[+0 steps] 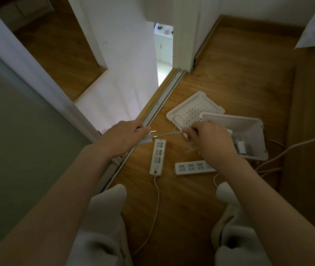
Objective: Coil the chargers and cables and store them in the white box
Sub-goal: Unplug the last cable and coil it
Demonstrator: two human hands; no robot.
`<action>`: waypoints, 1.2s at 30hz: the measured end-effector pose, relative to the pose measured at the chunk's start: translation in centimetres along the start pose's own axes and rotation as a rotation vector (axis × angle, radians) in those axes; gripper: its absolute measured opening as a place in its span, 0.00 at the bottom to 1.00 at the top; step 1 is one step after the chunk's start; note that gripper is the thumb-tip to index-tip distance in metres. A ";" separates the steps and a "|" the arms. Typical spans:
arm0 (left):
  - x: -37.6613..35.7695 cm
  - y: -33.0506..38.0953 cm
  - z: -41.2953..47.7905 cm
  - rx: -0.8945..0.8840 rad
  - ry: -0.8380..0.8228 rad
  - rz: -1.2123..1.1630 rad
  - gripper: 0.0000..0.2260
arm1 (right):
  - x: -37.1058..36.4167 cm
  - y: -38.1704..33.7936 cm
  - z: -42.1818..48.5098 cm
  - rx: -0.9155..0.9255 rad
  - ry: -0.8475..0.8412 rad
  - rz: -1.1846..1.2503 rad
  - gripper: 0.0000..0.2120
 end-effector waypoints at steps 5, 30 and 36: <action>-0.3 0.6 0.2 -0.077 0.039 0.056 0.13 | 0.5 -0.6 -0.1 -0.040 0.090 0.090 0.16; -1.1 4.3 -0.2 0.727 -0.043 -1.669 0.13 | -3.2 -5.9 -5.5 0.174 -0.305 0.329 0.09; 0.8 3.9 -0.4 0.486 -0.391 -1.455 0.14 | -2.8 -3.2 -3.7 0.155 -0.444 0.178 0.15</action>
Point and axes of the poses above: each hand's wrist, its own z-axis towards the middle knuckle, its own x-axis out of the back of the hand, y = z × x, the point moved 3 cm from there along z, towards the middle knuckle, and after that the axes turned 13 degrees about y, right-handed, at the moved point
